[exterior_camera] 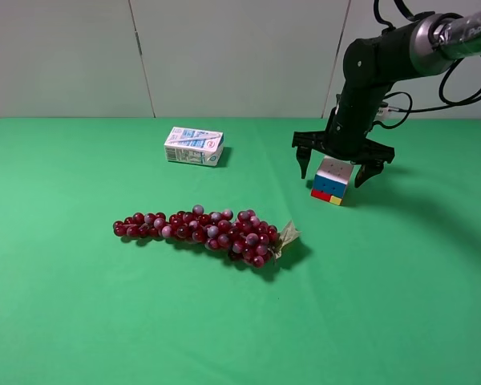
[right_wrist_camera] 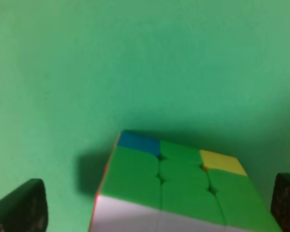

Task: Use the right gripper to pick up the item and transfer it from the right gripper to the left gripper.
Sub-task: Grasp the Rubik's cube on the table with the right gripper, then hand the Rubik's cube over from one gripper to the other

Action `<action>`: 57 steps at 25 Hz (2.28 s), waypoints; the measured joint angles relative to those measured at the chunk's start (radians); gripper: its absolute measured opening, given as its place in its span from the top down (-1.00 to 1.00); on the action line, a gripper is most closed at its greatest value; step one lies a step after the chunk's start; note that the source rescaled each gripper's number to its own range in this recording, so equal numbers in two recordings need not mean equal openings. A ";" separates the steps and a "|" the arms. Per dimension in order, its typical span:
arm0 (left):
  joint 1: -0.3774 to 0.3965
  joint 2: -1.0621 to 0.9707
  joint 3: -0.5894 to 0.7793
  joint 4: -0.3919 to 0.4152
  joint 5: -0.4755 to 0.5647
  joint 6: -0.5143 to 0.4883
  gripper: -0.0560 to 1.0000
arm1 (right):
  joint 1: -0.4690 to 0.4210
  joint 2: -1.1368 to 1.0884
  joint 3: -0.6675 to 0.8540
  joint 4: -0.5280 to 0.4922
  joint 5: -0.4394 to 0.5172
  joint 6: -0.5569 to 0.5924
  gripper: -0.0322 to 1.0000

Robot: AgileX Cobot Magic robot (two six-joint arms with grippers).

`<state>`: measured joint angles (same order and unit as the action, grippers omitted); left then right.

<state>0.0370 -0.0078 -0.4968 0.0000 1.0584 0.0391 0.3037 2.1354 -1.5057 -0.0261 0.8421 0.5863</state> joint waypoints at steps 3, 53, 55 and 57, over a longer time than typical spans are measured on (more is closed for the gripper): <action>0.000 0.000 0.000 0.000 0.000 0.000 -0.95 | 0.000 0.001 0.000 0.000 0.000 0.003 -1.00; 0.000 0.000 0.000 0.000 -0.001 0.000 -0.95 | 0.000 -0.234 -0.119 0.124 0.225 -0.299 0.89; 0.000 0.000 0.000 0.000 -0.001 0.000 -0.95 | 0.000 -0.239 -0.136 0.163 0.285 -0.366 0.89; 0.000 0.000 0.000 0.000 -0.001 0.000 -0.95 | 0.000 -0.239 -0.150 0.215 0.335 -0.436 0.89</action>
<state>0.0370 -0.0078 -0.4968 0.0000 1.0574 0.0391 0.3037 1.8966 -1.6560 0.1885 1.1773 0.1500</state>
